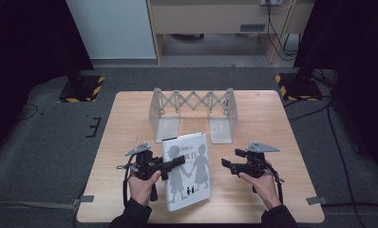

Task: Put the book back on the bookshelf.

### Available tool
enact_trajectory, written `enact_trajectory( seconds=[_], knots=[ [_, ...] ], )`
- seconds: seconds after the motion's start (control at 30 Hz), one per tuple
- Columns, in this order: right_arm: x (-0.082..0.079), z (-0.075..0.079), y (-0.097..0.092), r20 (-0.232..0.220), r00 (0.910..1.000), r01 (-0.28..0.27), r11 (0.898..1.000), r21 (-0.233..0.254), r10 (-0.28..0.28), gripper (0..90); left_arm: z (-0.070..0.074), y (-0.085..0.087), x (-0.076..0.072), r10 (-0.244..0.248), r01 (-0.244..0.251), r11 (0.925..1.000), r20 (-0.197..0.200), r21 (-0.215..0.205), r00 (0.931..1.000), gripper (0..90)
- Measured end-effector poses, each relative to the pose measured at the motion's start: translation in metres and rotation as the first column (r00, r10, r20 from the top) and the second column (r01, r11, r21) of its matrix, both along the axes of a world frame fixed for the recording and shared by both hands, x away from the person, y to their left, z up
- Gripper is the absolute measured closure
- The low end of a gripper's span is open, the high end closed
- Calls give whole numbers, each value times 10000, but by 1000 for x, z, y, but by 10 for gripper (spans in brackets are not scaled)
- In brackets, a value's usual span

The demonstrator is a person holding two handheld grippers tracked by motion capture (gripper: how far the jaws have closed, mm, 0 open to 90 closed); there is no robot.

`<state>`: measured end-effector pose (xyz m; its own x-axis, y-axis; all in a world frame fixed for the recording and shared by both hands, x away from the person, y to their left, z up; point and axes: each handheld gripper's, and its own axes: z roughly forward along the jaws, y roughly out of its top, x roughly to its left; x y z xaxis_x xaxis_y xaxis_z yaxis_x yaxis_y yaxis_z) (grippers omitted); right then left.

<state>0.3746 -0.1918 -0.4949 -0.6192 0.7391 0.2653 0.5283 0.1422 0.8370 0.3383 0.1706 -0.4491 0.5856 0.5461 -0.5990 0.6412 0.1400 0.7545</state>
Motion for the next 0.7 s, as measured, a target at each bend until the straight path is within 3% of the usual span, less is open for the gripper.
enact_trajectory(
  seconds=[0.17, 0.2, 0.23, 0.27, 0.43, 0.57, 0.7],
  knots=[
    [0, -4, -16, -37, 9992, 383, 9960, -802, -387, 171, 11, -1, 1, 243, -254, 9986, 232, 464, 9994, 531],
    [-2, -7, -25, -133, 9985, 511, 9916, -1188, -530, 155, 15, 0, 2, 359, -379, 9973, 332, 626, 9988, 531],
    [-2, -7, -25, -133, 9985, 511, 9916, -1188, -530, 155, 15, 0, 2, 359, -379, 9973, 332, 626, 9988, 531],
    [-4, -9, -33, -160, 9973, 685, 9842, -1630, -720, 140, 20, 0, 4, 471, -508, 9949, 437, 869, 9979, 531],
    [-9, -17, -52, 47, 9915, 1282, 9737, -1885, -1296, 129, 33, 3, 7, 766, -869, 9877, 825, 1297, 9936, 531],
    [-9, -26, -64, -176, 9799, 1872, 9465, -2631, -1987, 117, 46, 12, 11, 1085, -1193, 9868, 998, 1096, 9891, 530],
    [-8, -38, -72, -436, 9742, 1939, 9195, -3420, -2216, 96, 60, 20, 17, 1419, -1600, 9783, 1372, 1315, 9803, 530]
  ],
)
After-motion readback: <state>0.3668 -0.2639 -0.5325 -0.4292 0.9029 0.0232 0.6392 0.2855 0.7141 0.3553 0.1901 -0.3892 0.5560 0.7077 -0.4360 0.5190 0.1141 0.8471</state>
